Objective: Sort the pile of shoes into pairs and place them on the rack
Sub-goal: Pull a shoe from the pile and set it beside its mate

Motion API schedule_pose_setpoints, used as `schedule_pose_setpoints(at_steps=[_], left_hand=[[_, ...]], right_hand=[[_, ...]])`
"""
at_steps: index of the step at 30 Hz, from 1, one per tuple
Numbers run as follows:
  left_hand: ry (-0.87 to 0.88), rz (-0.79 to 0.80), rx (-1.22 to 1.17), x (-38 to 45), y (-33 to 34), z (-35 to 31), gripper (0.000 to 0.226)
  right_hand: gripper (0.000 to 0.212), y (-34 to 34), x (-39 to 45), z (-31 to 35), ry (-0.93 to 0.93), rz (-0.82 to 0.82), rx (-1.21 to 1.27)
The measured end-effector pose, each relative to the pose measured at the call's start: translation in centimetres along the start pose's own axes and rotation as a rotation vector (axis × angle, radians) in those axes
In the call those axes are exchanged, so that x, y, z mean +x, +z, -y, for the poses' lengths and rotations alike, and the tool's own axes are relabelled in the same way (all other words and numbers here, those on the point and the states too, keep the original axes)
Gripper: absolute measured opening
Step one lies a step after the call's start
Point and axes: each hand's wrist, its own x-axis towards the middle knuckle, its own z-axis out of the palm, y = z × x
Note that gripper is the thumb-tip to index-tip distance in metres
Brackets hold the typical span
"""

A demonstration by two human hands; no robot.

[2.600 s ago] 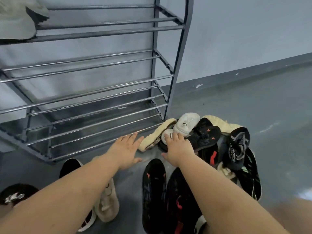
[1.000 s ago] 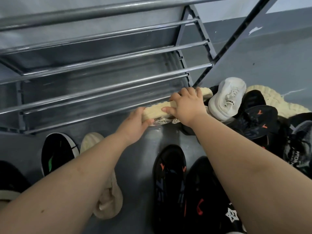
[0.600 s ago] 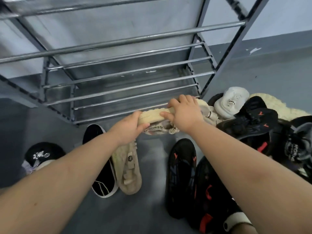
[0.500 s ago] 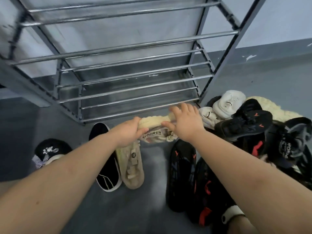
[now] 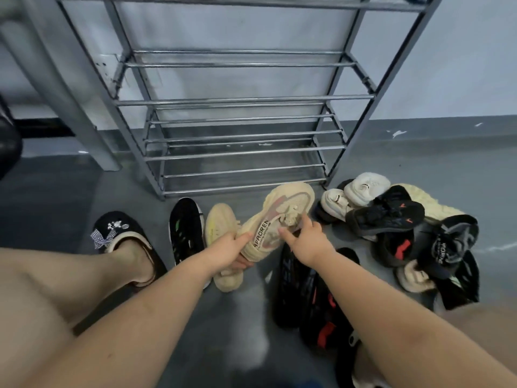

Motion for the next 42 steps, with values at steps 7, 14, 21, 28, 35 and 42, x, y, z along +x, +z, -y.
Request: schedule_pose_setpoints(at_steps=[7,14,21,28,35,42], left_hand=[[-0.151,0.198,-0.343,-1.3,3.0,-0.7,0.039],[-0.131,0.168,-0.241,0.1,3.4,1.2,0.033],[-0.188,0.121,-0.287,2.1,3.6,3.4,0.033],[-0.192,0.008,-0.419,6.2,3.2,4.4,0.035],[-0.158,0.146,0.106,7.2,3.2,4.5,0.041],[-0.085,0.009,0.693,6.4,1.7,4.0,0.049]], right_hand=[[0.058,2.2,-1.0,0.9,0.071,-0.064,0.520],[0.059,2.9,-0.7,-0.6,0.067,0.017,0.537],[0.060,6.1,2.2,-1.7,0.153,0.165,0.523],[0.045,6.8,5.8,-0.4,0.157,0.203,0.473],[0.056,7.4,7.2,-0.3,0.327,0.337,0.513],[0.069,5.7,7.8,-1.2,0.385,0.295,0.747]])
